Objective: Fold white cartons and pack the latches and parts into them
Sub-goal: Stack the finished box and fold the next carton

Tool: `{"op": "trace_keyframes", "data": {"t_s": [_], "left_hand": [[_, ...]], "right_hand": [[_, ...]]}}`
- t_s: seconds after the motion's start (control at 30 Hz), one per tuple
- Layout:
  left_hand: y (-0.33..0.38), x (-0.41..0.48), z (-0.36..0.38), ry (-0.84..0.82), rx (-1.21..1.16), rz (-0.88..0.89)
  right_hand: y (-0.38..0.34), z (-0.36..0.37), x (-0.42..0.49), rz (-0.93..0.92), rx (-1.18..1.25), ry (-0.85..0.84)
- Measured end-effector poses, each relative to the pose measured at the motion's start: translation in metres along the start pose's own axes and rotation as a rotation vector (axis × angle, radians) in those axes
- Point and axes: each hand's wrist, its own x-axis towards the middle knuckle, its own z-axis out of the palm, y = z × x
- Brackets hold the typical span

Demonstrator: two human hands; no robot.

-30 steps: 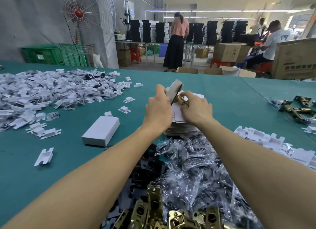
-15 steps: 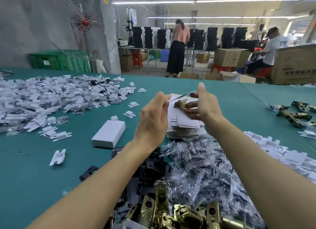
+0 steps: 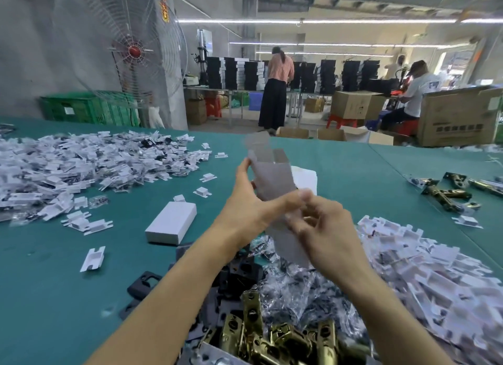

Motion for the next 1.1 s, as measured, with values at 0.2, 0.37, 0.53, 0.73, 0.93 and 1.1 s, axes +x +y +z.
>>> {"op": "trace_keyframes", "data": {"t_s": [0.2, 0.37, 0.53, 0.73, 0.93, 1.1], "left_hand": [[-0.006, -0.014, -0.005, 0.173, 0.156, 0.07], [-0.012, -0.027, -0.014, 0.174, 0.636, 0.247], [-0.015, -0.032, -0.011, 0.043, 0.86, 0.393], [-0.012, -0.034, -0.012, -0.024, 0.939, 0.437], [-0.01, -0.037, -0.012, 0.028, 0.959, 0.47], [-0.009, -0.036, -0.015, 0.103, 0.739, 0.494]], "right_hand": [[-0.007, -0.008, -0.017, 0.008, -0.067, -0.321], [-0.009, -0.022, -0.018, 0.034, 0.287, -0.096], [-0.012, -0.018, -0.017, 0.031, 0.414, -0.105], [0.005, -0.014, -0.016, 0.074, 0.159, 0.058], [0.003, -0.008, -0.02, 0.029, 0.111, 0.224], [-0.008, -0.006, -0.022, -0.08, 0.189, 0.299]]}}
